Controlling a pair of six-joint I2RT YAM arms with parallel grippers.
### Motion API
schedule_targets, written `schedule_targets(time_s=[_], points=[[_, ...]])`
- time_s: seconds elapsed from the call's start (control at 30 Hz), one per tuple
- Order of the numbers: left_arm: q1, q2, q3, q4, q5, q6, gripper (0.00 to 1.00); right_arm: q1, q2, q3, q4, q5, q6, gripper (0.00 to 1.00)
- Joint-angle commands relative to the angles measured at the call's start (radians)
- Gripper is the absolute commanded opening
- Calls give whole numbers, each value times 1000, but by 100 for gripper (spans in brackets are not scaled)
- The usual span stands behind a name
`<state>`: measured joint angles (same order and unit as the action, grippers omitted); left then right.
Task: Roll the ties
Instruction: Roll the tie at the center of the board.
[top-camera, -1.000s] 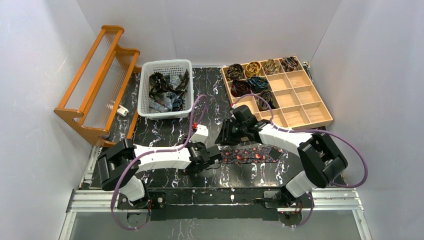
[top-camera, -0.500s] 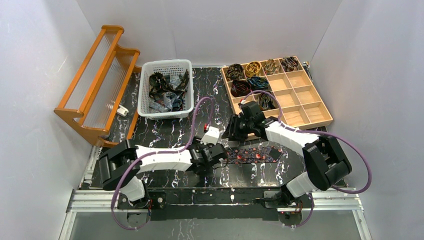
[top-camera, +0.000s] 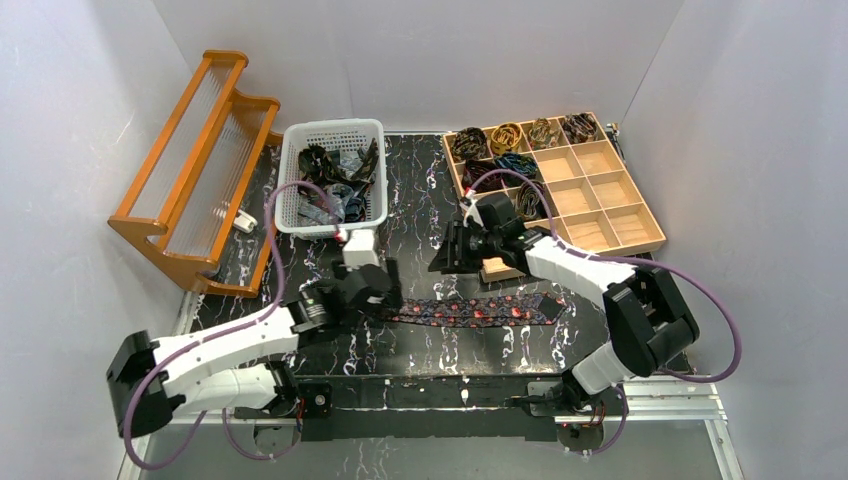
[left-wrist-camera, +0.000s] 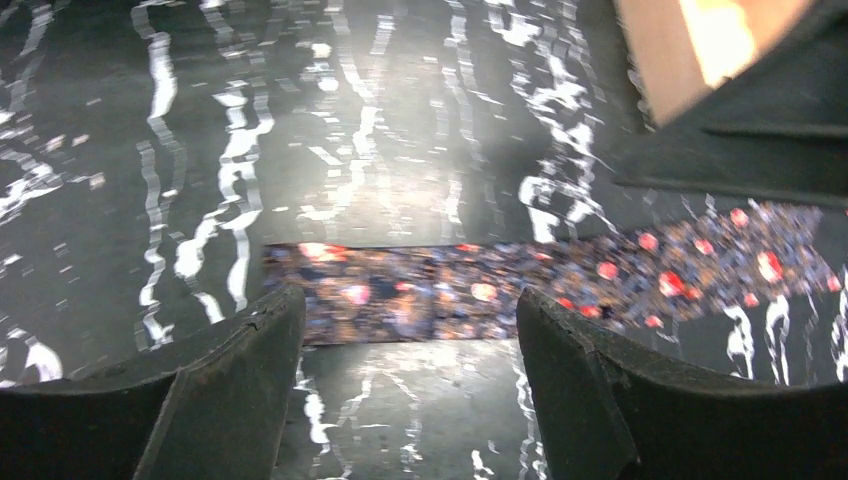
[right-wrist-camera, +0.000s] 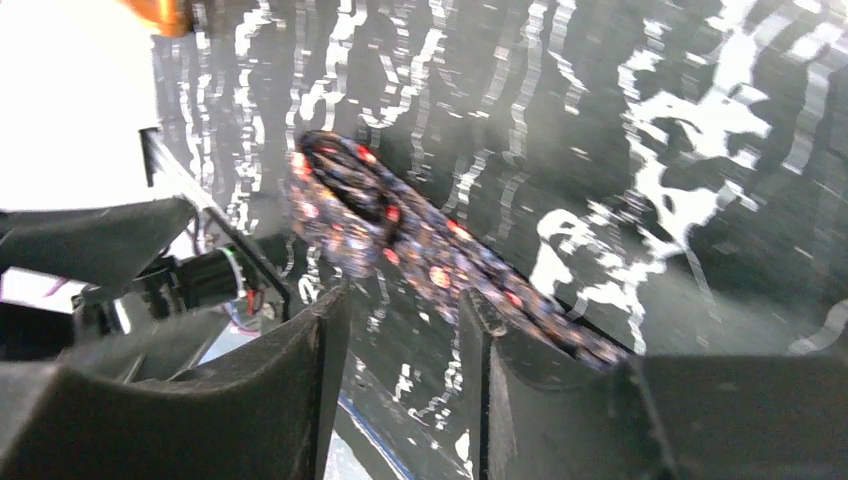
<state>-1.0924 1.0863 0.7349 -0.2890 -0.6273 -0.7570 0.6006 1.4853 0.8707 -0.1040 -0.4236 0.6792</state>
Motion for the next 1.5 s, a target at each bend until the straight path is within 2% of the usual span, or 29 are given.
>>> schedule_targets(time_s=[0.0,0.13,0.23,0.33,0.43,0.73,0.83,0.97,1.3,1.47], points=[[152,-130,-98,-85,41,-66,75,89,62,119,69,-26,-25,47],[315,-154,-122,-151,143,-77,76,190,141,208,60,23,-36,35],[434,-161,-144,-175,202,-94,77,257,207,288,52,39,-37,33],[554,-171,-188,-142,320,-78,77,316,274,353,37,60,-41,30],[613,-161,-210,-125,393,-61,77,353,334,416,11,78,-42,28],[664,-231,-270,-146,395,-91,78,386,470,508,-74,89,-40,25],[664,-234,-285,-137,410,-80,78,388,473,461,-100,116,-53,24],[664,-246,-321,-62,485,-51,78,386,449,393,-92,171,-104,24],[664,-205,-390,112,678,-11,78,386,477,415,-128,171,-209,23],[664,-199,-394,136,689,-9,79,386,434,476,-135,114,-220,29]])
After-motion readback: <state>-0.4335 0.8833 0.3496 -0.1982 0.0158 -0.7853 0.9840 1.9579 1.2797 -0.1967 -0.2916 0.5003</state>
